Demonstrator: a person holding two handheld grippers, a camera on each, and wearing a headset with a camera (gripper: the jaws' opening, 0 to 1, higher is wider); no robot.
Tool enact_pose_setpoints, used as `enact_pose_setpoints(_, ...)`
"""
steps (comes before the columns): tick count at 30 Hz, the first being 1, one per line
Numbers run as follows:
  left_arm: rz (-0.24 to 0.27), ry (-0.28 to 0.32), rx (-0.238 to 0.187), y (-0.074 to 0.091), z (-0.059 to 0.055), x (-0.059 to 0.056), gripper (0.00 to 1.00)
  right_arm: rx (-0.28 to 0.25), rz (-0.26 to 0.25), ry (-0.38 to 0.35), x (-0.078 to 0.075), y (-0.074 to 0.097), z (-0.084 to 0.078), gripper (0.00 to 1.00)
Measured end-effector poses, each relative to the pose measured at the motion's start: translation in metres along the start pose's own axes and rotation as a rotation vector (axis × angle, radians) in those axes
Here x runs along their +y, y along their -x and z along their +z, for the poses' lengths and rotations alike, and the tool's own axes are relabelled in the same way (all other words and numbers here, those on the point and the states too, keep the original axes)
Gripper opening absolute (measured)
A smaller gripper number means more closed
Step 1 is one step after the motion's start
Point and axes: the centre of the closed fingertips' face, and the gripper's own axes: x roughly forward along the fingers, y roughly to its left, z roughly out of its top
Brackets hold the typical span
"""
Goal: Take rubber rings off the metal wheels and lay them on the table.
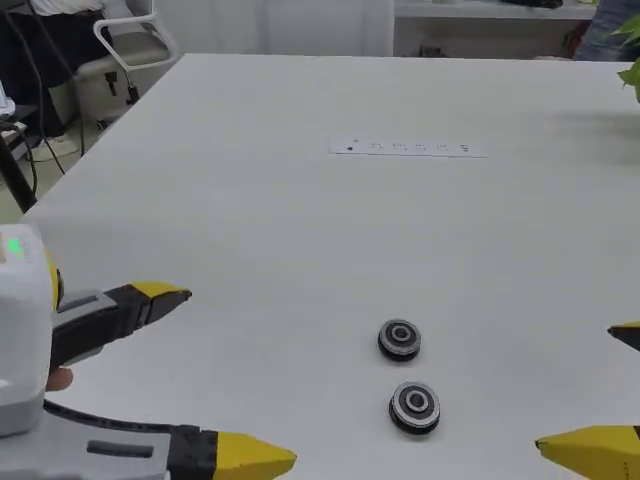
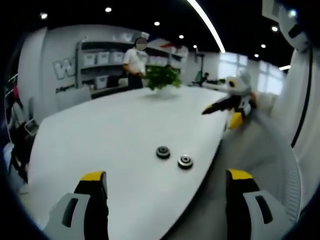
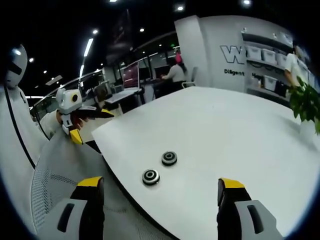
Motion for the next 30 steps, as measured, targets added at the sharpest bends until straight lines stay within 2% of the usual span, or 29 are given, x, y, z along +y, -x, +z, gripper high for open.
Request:
enact_pose_setpoints(5, -0.020, -0.043, -0.025, -0.004, 0.021, 0.006, 1.00, -0.006, 0.006, 0.050, -0.001, 0.000, 0.015, 0.92)
enact_pose_setpoints(8, -0.022, -0.086, -0.029, -0.008, 0.034, 0.012, 1.00, -0.047, 0.008, 0.073, -0.004, -0.001, 0.032, 0.90)
enact_pose_setpoints(11, -0.030, -0.121, -0.046, -0.014, 0.052, 0.016, 1.00, -0.096, 0.009, 0.086, -0.009, -0.004, 0.052, 0.89)
enact_pose_setpoints(16, -0.069, -0.195, -0.071, -0.025, 0.080, 0.016, 1.00, -0.140, 0.024, 0.133, -0.010, -0.012, 0.074, 0.86)
enact_pose_setpoints(21, -0.094, -0.277, -0.082, -0.043, 0.100, 0.017, 0.98, -0.145, 0.054, 0.171, -0.007, -0.023, 0.085, 0.82)
enact_pose_setpoints(25, -0.125, -0.300, -0.082, -0.061, 0.108, 0.015, 0.97, -0.162, 0.084, 0.190, -0.005, -0.033, 0.093, 0.79)
enact_pose_setpoints(28, -0.134, -0.336, -0.066, -0.074, 0.106, 0.014, 0.95, -0.167, 0.106, 0.204, -0.003, -0.042, 0.095, 0.76)
enact_pose_setpoints(30, -0.138, -0.362, -0.090, -0.084, 0.105, 0.012, 0.93, -0.191, 0.126, 0.255, -0.001, -0.047, 0.096, 0.70)
